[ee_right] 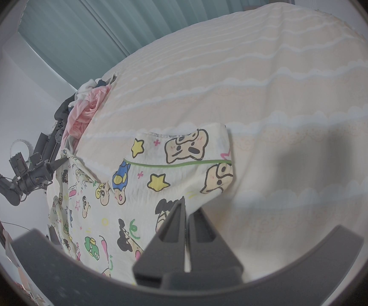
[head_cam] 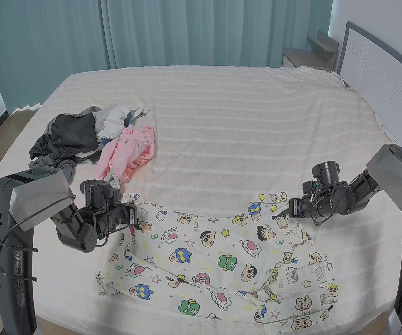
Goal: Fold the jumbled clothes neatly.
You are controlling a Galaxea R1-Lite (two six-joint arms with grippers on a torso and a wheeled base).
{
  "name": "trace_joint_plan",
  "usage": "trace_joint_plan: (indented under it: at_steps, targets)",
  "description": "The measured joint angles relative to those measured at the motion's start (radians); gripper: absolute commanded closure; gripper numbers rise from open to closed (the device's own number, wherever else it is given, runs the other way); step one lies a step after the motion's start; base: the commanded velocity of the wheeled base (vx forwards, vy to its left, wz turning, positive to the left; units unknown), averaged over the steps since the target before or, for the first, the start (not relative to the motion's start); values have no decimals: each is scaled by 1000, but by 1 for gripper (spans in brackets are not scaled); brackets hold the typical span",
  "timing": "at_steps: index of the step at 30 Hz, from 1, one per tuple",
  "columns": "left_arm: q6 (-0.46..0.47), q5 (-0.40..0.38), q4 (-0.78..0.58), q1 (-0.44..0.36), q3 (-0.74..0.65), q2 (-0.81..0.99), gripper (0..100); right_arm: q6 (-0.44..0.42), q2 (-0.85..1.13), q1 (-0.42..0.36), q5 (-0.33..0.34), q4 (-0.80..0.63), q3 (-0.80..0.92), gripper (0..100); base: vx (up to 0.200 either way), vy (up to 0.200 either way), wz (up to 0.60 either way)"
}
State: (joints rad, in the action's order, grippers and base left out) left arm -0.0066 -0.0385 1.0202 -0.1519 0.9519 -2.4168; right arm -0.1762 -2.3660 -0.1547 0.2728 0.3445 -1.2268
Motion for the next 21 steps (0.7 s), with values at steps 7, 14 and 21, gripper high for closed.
trace_joint_plan:
  at_steps: [7,14,21]
  targets:
    - [26,16,81,-2,-25,0,100,-43,30,19,1,7,3,100,0,0,0]
    - [29,18,114,-2,-42,0,100,-86,50,35,1,63,4,100,0,0,0]
    - [33,19,149,-4,-64,0,100,-87,60,47,0,77,11,100,0,0,0]
